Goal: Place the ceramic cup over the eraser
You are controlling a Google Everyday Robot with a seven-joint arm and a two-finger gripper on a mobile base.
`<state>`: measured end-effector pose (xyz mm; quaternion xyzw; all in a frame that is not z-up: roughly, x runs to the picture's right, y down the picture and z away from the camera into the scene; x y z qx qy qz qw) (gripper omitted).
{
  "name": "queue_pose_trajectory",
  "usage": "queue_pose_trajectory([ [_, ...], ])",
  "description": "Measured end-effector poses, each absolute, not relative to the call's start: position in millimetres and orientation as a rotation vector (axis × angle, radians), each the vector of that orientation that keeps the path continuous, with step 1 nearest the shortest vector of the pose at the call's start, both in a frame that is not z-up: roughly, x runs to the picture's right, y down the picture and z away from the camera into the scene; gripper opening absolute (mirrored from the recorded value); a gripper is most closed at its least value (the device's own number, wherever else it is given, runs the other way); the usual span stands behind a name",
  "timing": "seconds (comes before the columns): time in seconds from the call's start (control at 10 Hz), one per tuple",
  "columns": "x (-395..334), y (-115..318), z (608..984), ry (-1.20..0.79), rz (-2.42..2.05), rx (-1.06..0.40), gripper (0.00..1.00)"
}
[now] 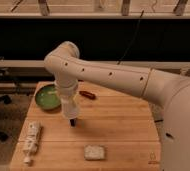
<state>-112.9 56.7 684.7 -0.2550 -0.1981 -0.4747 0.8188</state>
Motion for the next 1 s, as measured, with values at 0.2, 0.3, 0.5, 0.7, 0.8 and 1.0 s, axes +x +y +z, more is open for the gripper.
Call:
queue_pose_trajectory([
  [0.2,-109.9,53.9,689.0,-0.417,-1.002,-0.540,0.00],
  [0.3,-108.7,52.9,691.8,-0.416,-0.998,-0.541,0.00],
  [0.5,-106.1,53.4,698.2,-0.414,-0.991,-0.548,0.00],
  [0.7,-106.7,60.1,706.5,-0.422,-0.987,-0.566,0.00],
  [0.8,-106.3,64.4,711.2,-0.425,-0.984,-0.576,0.00],
  [1.0,-104.2,73.0,720.5,-0.432,-0.973,-0.595,0.00],
])
